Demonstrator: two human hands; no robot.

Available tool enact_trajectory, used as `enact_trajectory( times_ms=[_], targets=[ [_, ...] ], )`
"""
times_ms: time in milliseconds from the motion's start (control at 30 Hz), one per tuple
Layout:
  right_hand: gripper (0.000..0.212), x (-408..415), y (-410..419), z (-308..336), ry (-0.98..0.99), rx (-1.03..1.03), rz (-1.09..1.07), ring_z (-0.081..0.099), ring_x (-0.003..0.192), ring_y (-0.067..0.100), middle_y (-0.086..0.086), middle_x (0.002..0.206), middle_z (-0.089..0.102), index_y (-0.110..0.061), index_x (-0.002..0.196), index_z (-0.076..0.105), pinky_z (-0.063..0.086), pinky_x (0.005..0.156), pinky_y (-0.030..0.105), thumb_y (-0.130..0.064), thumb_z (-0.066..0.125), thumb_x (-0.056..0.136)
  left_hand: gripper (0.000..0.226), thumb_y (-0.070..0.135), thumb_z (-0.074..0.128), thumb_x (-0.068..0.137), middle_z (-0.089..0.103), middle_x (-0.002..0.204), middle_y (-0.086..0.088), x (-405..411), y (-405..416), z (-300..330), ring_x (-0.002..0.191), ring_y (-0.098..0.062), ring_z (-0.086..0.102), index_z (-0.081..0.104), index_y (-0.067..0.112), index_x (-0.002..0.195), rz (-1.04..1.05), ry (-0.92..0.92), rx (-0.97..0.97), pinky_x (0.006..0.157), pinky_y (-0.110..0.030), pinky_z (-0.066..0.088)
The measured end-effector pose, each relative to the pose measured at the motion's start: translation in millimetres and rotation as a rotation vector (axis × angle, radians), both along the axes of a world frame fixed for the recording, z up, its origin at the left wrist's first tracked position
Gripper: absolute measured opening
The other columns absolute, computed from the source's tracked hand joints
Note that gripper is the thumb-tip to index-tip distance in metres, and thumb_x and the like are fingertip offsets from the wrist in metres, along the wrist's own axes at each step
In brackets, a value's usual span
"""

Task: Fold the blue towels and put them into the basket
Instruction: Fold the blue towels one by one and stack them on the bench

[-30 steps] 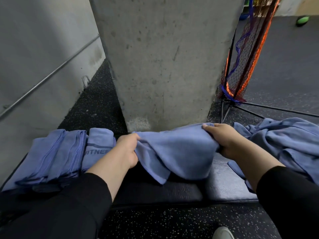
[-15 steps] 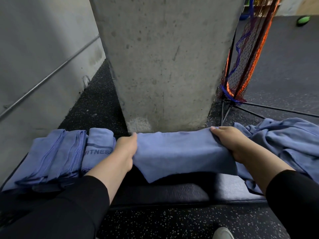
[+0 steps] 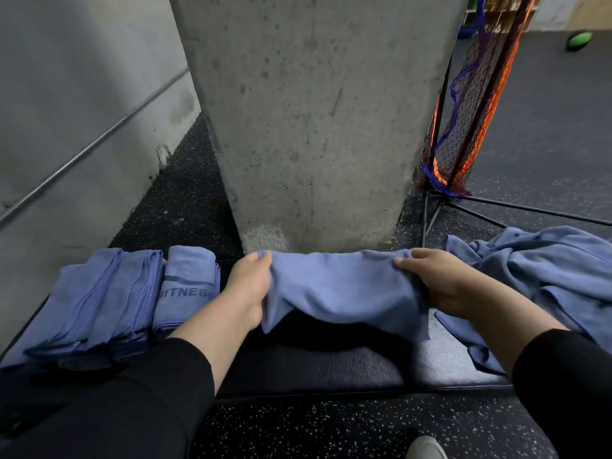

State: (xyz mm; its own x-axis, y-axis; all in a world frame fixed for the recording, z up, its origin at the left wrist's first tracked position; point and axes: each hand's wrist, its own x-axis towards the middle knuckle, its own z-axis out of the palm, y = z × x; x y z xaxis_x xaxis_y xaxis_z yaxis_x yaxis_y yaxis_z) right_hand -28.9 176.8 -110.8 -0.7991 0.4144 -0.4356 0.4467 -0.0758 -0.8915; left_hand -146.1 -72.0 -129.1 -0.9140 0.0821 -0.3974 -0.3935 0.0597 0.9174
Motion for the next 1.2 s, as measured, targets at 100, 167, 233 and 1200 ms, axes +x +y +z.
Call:
enact_trajectory(
  times_ms=[100, 167, 233, 1200],
  targets=[
    [0.011, -7, 8, -2, 0.082, 0.163, -0.154, 0.055, 0.076, 0.020, 0.015, 0.087, 0.061, -0.010, 0.096, 0.063, 0.045, 0.063, 0.029, -0.016, 0.055, 0.101, 0.026, 0.034, 0.045, 0.104, 0.069, 0.098, -0.011, -10, -4, 6, 0.091, -0.030, 0.066, 0.065, 0.018, 0.104, 0.103, 0.136, -0.136, 0.092, -0.042, 0.055],
    [0.012, -8, 14, -6, 0.067, 0.196, -0.184, 0.055, 0.078, 0.022, 0.015, 0.090, 0.062, -0.008, 0.101, 0.064, 0.045, 0.066, 0.032, -0.013, 0.053, 0.100, 0.025, 0.032, 0.045, 0.104, 0.069, 0.098, -0.009, -11, -6, 6, 0.091, -0.027, 0.065, 0.063, 0.020, 0.093, 0.102, 0.115, -0.170, 0.089, -0.039, 0.054],
    [0.014, -4, 17, -14, -0.043, 0.321, -0.094, 0.055, 0.075, 0.022, 0.011, 0.088, 0.063, -0.009, 0.105, 0.065, 0.044, 0.063, 0.027, -0.009, 0.053, 0.098, 0.022, 0.023, 0.045, 0.104, 0.063, 0.086, -0.007, -7, -6, 3, 0.077, -0.023, 0.057, 0.061, 0.019, 0.091, 0.059, 0.040, -0.268, 0.073, -0.030, 0.049],
    [0.015, 86, -9, -63, 0.082, 1.409, 0.826, 0.058, 0.089, 0.019, -0.009, 0.095, 0.056, -0.030, 0.091, 0.060, 0.046, 0.071, 0.038, -0.044, 0.055, 0.088, 0.041, 0.055, 0.047, 0.099, 0.047, 0.117, 0.004, 69, -59, -33, 0.108, -0.020, 0.047, 0.055, 0.024, 0.123, -0.987, 0.912, -1.344, 0.091, -0.038, 0.041]
  ],
)
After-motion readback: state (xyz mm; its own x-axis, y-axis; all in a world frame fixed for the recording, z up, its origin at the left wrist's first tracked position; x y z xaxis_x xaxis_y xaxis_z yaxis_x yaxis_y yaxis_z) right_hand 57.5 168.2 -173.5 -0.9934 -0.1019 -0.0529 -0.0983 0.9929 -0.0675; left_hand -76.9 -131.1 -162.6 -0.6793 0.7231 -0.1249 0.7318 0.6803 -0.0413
